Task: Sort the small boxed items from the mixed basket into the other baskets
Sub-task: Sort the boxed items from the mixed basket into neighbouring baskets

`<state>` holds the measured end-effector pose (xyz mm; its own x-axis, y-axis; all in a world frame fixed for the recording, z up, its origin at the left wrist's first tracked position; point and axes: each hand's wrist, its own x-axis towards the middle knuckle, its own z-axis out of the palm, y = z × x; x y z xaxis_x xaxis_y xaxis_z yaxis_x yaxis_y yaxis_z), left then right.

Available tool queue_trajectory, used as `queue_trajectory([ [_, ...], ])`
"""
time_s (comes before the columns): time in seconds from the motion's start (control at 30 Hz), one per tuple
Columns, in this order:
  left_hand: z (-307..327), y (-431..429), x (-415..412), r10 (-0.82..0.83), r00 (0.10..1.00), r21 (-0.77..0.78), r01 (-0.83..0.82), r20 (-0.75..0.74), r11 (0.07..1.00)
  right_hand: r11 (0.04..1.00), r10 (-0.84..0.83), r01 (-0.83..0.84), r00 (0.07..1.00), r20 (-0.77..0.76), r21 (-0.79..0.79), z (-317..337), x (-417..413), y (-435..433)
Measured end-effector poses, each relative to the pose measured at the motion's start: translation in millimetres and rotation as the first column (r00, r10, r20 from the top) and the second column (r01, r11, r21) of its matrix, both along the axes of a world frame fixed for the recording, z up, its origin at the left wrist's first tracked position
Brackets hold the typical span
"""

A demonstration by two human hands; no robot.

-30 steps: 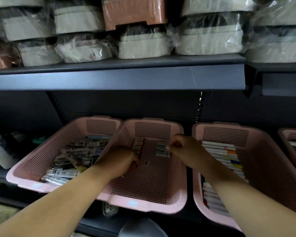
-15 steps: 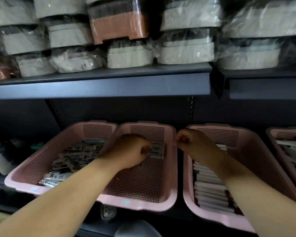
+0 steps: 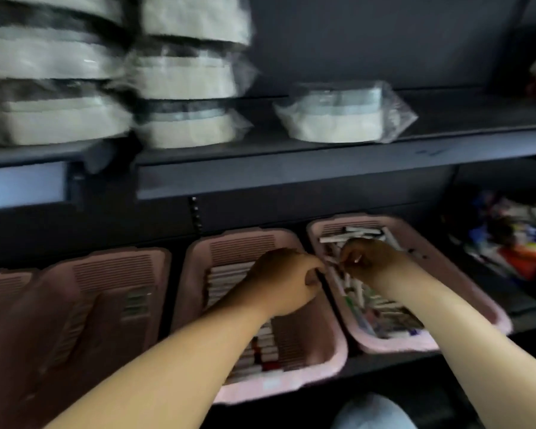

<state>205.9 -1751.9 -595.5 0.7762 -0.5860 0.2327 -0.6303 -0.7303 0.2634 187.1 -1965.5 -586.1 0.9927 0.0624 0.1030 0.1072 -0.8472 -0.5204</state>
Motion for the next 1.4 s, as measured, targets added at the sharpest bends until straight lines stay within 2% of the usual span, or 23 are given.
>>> queue_trajectory([
  [0.13, -14.5, -67.4, -0.8, -0.071, 0.992, -0.021, 0.069, -0.105, 0.997, 0.975, -0.166, 0.145, 0.979, -0.117, -0.171, -5.0, -20.2, -60.5],
  [0.23, -28.1, -101.1, 1.9, -0.069, 0.979, -0.009, 0.068, -0.191, 0.998, 0.968, -0.219, 0.192, 0.960, -0.175, -0.159, -9.8, -35.4, -89.8],
  [0.37, -42.8, -128.5, 7.4, -0.005, 0.970, 0.080, 0.025, -0.242, 0.996, 0.952, -0.293, 0.252, 0.917, -0.270, -0.176, -29.1, -31.6, -108.4],
  [0.53, -49.8, -144.8, 13.8, 0.047, 0.974, 0.201, -0.001, -0.222, 0.980, 0.949, -0.245, 0.156, 0.912, -0.328, -0.276, -51.9, -17.1, -113.4],
  [0.67, -52.9, -151.4, 14.3, 0.067, 0.980, 0.403, 0.014, -0.186, 0.915, 0.944, -0.232, 0.129, 0.914, -0.333, -0.304, -59.8, -15.3, -118.4],
  [0.8, -51.1, -156.7, 14.8, 0.063, 0.982, 0.492, 0.033, -0.177, 0.870, 0.935, -0.209, 0.070, 0.901, -0.381, -0.348, -66.0, -12.2, -119.1],
  [0.87, -50.5, -158.3, 14.0, 0.070, 0.981, 0.506, 0.031, -0.179, 0.862, 0.944, -0.215, 0.085, 0.891, -0.400, -0.318, -67.6, -10.6, -118.9],
  [0.97, -50.3, -158.0, 12.3, 0.091, 0.976, 0.486, 0.016, -0.196, 0.874, 0.962, -0.261, 0.264, 0.836, -0.482, -0.064, -71.6, -9.7, -118.3],
  [1.0, -50.8, -157.4, 12.2, 0.095, 0.976, 0.474, 0.010, -0.198, 0.880, 0.952, -0.280, 0.306, 0.826, -0.489, -0.027, -74.4, -8.4, -117.9],
  [1.17, -50.2, -156.1, 10.6, 0.093, 0.975, 0.445, 0.005, -0.199, 0.896, 0.920, -0.372, 0.385, 0.795, -0.480, -0.076, -82.6, -1.5, -117.5],
  [1.3, -51.7, -156.2, 10.2, 0.110, 0.977, 0.446, -0.016, -0.185, 0.895, 0.888, -0.377, 0.458, 0.771, -0.513, 0.035, -84.6, -0.6, -118.2],
  [1.4, -53.4, -156.1, 9.8, 0.131, 0.976, 0.409, -0.049, -0.176, 0.911, 0.880, -0.378, 0.471, 0.769, -0.516, 0.058, -84.8, 0.8, -117.5],
])
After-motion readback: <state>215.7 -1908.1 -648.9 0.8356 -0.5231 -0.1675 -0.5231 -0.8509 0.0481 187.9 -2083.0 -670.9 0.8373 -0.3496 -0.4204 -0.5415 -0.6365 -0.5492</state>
